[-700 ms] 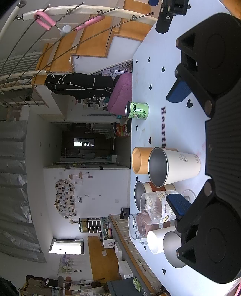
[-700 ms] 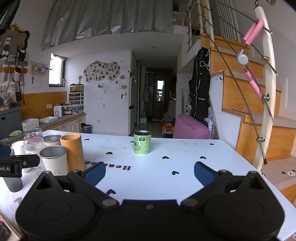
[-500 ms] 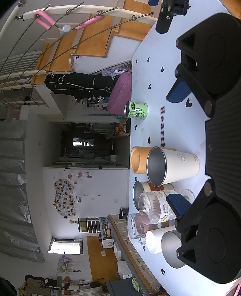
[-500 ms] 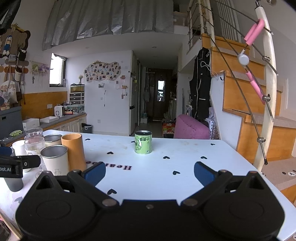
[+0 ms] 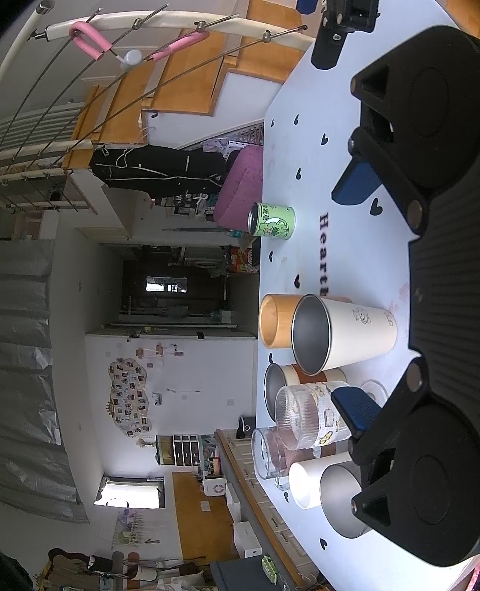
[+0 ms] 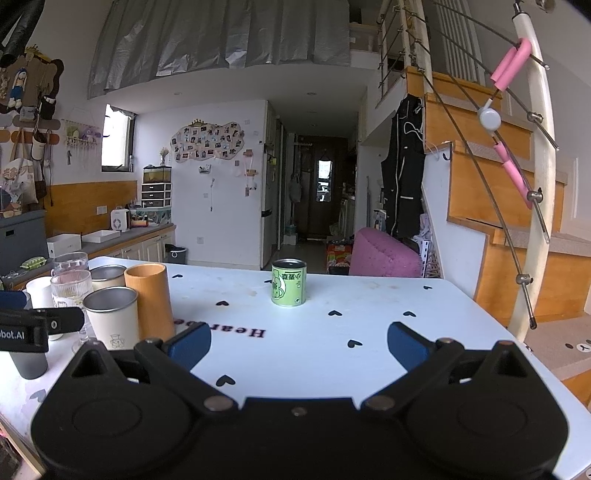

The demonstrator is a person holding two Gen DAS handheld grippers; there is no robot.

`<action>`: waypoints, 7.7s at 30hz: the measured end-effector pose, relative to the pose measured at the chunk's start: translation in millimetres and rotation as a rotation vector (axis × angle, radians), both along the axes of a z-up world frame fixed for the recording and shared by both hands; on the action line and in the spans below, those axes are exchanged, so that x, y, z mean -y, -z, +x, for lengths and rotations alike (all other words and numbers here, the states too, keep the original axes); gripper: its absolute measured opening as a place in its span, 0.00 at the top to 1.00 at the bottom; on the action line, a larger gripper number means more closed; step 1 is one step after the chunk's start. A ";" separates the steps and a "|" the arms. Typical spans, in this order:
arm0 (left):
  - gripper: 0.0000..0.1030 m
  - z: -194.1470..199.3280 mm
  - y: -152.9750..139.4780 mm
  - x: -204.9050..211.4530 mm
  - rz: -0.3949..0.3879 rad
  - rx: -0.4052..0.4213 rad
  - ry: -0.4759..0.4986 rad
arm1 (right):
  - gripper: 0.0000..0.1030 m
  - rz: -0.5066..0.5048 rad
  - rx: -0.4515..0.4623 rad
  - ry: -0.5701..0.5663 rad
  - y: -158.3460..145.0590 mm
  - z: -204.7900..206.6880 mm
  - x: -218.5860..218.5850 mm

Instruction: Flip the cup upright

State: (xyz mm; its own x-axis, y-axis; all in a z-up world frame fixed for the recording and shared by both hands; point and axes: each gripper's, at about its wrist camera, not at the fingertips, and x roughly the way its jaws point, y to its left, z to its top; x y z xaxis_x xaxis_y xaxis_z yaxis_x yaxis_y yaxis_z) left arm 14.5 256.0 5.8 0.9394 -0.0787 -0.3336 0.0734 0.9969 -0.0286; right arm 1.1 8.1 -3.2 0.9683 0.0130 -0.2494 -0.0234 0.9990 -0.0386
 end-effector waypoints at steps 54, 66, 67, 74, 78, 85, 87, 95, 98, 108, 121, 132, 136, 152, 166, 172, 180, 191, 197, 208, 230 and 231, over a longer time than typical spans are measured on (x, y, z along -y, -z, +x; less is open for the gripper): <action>0.00 1.5 10.3 0.0 0.017 -0.009 -0.009 | 0.00 0.007 -0.017 -0.003 1.5 19.1 -2.8; 0.00 4.2 31.2 -5.6 0.025 -0.039 0.014 | 0.00 0.077 -0.116 -0.084 -22.4 136.2 -5.4; 0.00 4.9 32.3 -6.1 0.025 -0.038 0.011 | 0.00 0.075 -0.122 -0.085 -24.3 150.4 -8.6; 0.00 11.4 43.5 -10.7 0.036 -0.036 0.015 | 0.00 0.089 -0.237 -0.010 -19.5 253.9 -16.4; 0.00 17.8 46.5 -15.4 0.034 -0.049 0.018 | 0.00 0.085 -0.293 0.029 -6.7 305.3 -15.7; 0.00 28.8 53.7 -23.1 0.020 -0.076 -0.017 | 0.04 0.151 -0.336 0.069 10.3 375.3 -15.3; 0.00 29.6 54.7 -22.7 0.027 -0.080 -0.017 | 0.05 0.138 -0.327 0.072 13.7 391.5 -17.6; 0.00 34.6 59.2 -22.6 0.066 -0.097 -0.011 | 0.12 0.105 -0.347 0.091 31.8 437.6 -27.3; 0.00 37.1 61.7 -23.8 0.065 -0.108 -0.012 | 0.15 0.076 -0.348 0.099 37.4 446.4 -29.5; 0.00 35.9 63.2 -26.6 0.028 -0.113 0.022 | 0.28 0.038 -0.346 0.019 39.7 420.0 -30.3; 0.00 14.8 64.9 -20.6 -0.012 -0.100 0.058 | 0.28 -0.081 -0.365 -0.181 32.9 263.5 -40.3; 0.00 14.0 66.0 -13.0 -0.035 -0.110 0.107 | 0.28 -0.082 -0.363 -0.278 35.3 134.2 -42.0; 0.00 18.0 70.0 -9.7 -0.050 -0.134 0.135 | 0.28 -0.093 -0.353 -0.311 35.2 99.5 -42.6; 0.00 55.0 90.1 59.9 0.007 -0.197 0.401 | 0.21 0.029 -0.363 -0.362 12.0 111.3 -25.7; 0.00 65.0 101.6 74.2 -0.010 -0.227 0.409 | 0.41 0.000 -0.416 -0.466 8.4 112.6 -32.7; 0.00 63.1 103.5 71.3 0.002 -0.234 0.385 | 0.43 -0.027 -0.367 -0.517 -0.7 82.4 -33.2; 0.00 46.9 96.9 49.1 -0.055 -0.260 0.464 | 0.43 -0.054 -0.325 -0.515 2.7 55.9 -34.7; 0.00 34.8 87.7 5.6 -0.237 -0.281 0.525 | 0.44 0.027 -0.359 -0.499 14.7 37.5 -7.1; 0.05 46.3 82.3 4.7 -0.313 -0.338 0.480 | 0.45 0.062 -0.398 -0.476 34.8 32.6 4.5; 0.09 106.2 74.0 24.0 -0.682 -0.621 0.433 | 0.44 0.083 -0.359 -0.478 40.8 29.8 7.4; 0.27 108.3 83.4 40.1 -0.676 -0.579 0.394 | 0.45 -0.007 -0.303 -0.510 40.1 9.3 -4.8; 0.27 103.9 78.9 39.7 -0.636 -0.540 0.394 | 0.45 -0.002 -0.302 -0.516 40.7 10.0 -5.9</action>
State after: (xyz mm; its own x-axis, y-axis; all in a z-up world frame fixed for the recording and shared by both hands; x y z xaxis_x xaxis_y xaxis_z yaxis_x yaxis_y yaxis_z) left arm 118.4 216.3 -73.1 0.5350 -0.6787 -0.5031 0.2212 0.6873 -0.6919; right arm 11.0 14.0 -43.9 0.7231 0.4618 -0.5137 -0.5158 0.8556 0.0432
